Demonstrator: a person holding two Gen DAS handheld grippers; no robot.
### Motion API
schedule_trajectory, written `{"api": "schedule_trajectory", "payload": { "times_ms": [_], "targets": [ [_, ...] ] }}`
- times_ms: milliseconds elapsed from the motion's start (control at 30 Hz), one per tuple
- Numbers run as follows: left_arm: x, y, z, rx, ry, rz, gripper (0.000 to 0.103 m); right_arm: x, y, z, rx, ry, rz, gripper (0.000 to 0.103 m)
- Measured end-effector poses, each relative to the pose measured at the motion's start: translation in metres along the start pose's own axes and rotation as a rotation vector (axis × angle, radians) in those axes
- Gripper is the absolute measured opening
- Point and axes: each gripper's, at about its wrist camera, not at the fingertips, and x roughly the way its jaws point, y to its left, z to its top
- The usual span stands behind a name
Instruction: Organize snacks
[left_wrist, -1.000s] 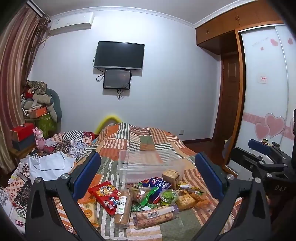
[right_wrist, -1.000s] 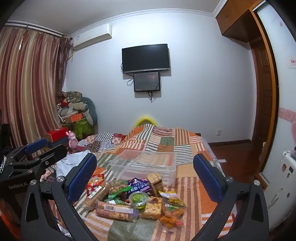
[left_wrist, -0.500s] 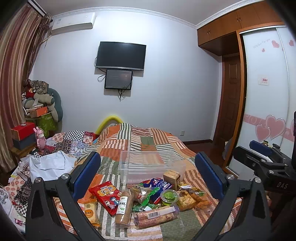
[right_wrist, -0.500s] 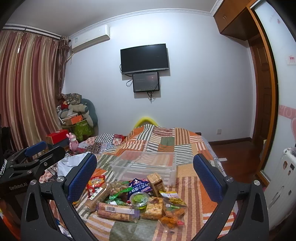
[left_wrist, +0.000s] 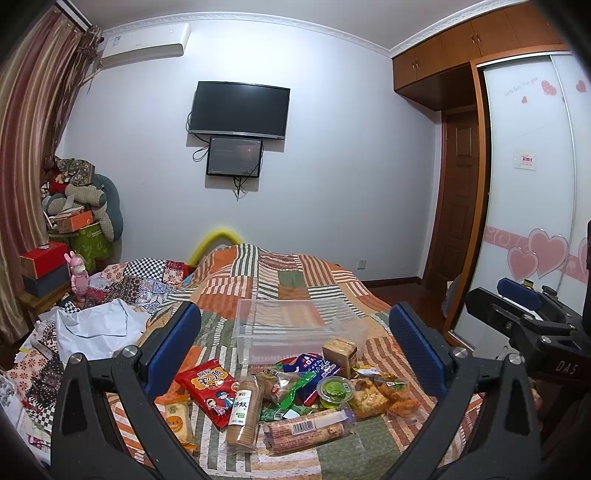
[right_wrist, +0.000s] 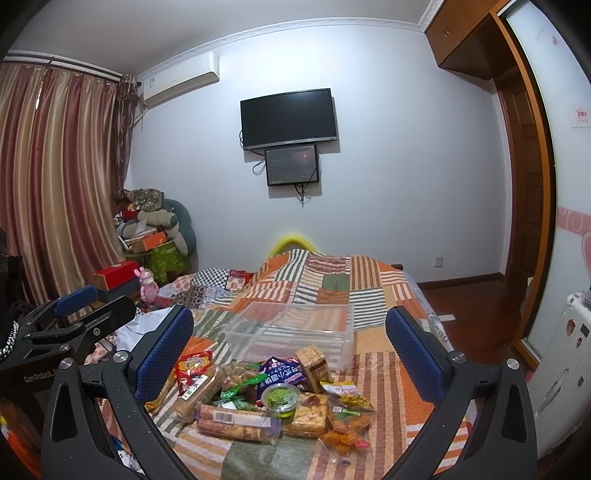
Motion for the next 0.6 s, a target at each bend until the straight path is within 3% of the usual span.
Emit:
{"api": "schedule_trajectory", "payload": {
  "times_ms": [600],
  "targets": [
    [0.0019, -0.0026, -0.0012, 0.000, 0.002, -0.010, 0.103, -0.0006, -0.0003, 0.0001, 0.007, -0.005, 0.007, 0.103]
  ]
}}
